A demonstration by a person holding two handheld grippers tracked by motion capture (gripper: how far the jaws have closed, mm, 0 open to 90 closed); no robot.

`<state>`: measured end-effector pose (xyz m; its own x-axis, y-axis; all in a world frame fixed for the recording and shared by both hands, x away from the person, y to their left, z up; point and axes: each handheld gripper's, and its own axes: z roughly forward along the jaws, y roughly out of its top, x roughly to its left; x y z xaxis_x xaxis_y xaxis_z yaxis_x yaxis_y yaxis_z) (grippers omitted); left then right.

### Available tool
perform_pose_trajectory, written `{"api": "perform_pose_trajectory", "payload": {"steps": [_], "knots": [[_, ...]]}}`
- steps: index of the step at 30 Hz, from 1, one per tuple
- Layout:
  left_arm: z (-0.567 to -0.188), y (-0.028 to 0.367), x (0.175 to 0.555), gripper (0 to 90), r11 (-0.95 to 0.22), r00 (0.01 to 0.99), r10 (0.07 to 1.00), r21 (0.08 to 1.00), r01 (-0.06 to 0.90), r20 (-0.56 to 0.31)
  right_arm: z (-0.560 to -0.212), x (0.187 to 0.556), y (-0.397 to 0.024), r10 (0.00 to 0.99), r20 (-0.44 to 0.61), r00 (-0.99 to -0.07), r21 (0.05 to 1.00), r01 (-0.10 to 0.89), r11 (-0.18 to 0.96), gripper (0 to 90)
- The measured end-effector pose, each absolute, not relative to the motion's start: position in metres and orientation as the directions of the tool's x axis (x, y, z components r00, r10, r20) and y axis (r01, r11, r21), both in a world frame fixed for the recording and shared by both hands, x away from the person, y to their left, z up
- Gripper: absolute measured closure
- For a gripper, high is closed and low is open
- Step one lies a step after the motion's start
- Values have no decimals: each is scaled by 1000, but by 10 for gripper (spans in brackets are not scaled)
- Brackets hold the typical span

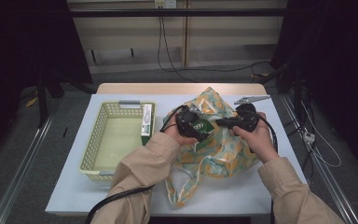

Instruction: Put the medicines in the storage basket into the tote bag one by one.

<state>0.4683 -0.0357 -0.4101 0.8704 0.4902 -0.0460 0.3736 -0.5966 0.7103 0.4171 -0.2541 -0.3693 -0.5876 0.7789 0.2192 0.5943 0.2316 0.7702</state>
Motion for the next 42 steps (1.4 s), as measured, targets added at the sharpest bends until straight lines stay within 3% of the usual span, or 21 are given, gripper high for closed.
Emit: {"api": "perform_pose_trajectory", "payload": {"steps": [18, 19, 24, 27, 29, 32, 35, 42], "knots": [[-394, -10, 445, 101, -653, 895, 445, 671, 351, -35, -368, 415, -256, 783, 213, -584, 774, 590, 229, 875], [-393, -9, 442, 102, -666, 886, 463, 658, 351, -5, -368, 415, -256, 784, 212, -584, 774, 590, 229, 875], [-393, -2, 437, 133, -656, 893, 446, 656, 374, -63, -368, 414, -255, 783, 212, -585, 773, 590, 232, 875], [-393, -4, 436, 182, -686, 903, 429, 640, 347, -30, -369, 414, -256, 784, 212, -583, 774, 590, 230, 875], [-396, -6, 438, 198, -674, 897, 439, 643, 364, -48, -370, 414, -256, 785, 210, -583, 774, 590, 230, 874], [-403, -11, 443, 295, -679, 889, 458, 635, 370, -28, -369, 414, -255, 783, 212, -584, 775, 589, 229, 874], [-411, -18, 452, 273, -598, 839, 538, 664, 449, -82, -370, 414, -255, 782, 215, -586, 773, 591, 230, 874], [-418, -29, 468, 278, -487, 760, 642, 710, 508, -103, -372, 415, -251, 778, 214, -590, 773, 590, 235, 871]]}}
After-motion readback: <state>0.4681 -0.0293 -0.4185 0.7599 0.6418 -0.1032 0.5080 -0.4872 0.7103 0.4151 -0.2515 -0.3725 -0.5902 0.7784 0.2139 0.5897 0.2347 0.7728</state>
